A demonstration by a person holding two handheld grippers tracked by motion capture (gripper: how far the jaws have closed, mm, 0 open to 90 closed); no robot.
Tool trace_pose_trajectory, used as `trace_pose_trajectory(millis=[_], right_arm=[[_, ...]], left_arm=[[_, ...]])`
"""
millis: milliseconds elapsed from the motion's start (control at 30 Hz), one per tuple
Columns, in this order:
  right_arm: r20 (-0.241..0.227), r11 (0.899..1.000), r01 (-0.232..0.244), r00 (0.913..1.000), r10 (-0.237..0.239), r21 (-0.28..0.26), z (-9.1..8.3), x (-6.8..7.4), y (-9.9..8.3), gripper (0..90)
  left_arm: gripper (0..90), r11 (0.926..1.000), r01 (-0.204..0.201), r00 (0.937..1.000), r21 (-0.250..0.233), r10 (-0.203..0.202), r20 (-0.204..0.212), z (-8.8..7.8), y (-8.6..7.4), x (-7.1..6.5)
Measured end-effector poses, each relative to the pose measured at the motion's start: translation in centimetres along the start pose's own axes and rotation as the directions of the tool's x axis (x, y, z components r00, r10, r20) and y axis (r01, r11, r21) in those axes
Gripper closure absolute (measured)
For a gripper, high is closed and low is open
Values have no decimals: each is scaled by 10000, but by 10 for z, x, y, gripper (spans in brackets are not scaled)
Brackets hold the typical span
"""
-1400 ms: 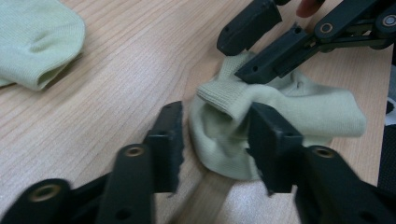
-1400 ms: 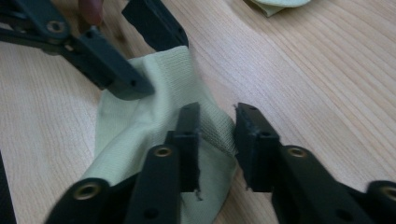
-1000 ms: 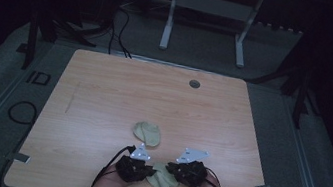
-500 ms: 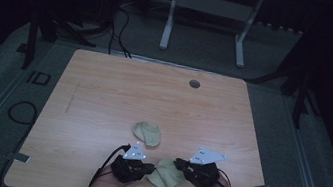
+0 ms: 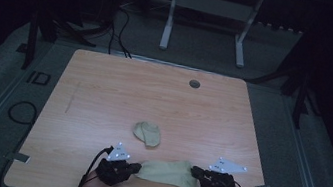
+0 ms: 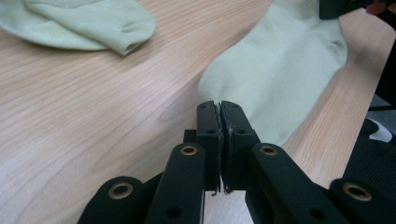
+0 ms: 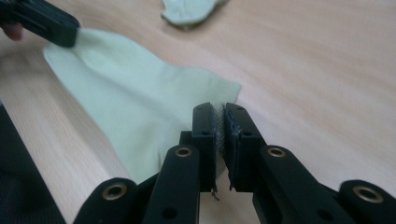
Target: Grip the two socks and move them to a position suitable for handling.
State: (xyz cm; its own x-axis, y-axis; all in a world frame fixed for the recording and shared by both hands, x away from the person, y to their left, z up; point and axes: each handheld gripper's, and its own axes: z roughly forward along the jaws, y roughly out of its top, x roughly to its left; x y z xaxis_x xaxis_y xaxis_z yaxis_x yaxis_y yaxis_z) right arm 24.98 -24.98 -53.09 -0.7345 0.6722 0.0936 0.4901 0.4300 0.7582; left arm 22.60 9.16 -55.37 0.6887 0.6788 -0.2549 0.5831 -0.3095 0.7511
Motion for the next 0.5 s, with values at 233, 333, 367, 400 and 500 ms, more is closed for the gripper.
trace_pose_trajectory(millis=[233, 333, 367, 400, 500], right_arm=[[-91, 9984, -182, 9998, 187, 542, 2, 1, -21, 801], [-102, 9969, -332, 9994, 340, 712, 2, -1, -25, 697], [-56, 9971, -430, 9990, 434, 630, -1, -2, -25, 663], [-68, 9973, -496, 9987, 500, 533, -4, -4, -24, 661], [170, 9995, -281, 9995, 279, 116, -16, -4, -15, 699]], left_arm=[[867, 9990, -200, 9998, 408, 199, 17, 11, -10, -4], [728, 9988, -130, 9995, 473, 116, 291, 10, -10, -1], [621, 9995, -87, 9995, 300, 78, 290, 7, -9, 0], [571, 9999, -62, 9996, 89, 60, 266, 3, -8, 1], [605, 9993, -156, 9997, -342, 162, 186, -7, -2, 1]])
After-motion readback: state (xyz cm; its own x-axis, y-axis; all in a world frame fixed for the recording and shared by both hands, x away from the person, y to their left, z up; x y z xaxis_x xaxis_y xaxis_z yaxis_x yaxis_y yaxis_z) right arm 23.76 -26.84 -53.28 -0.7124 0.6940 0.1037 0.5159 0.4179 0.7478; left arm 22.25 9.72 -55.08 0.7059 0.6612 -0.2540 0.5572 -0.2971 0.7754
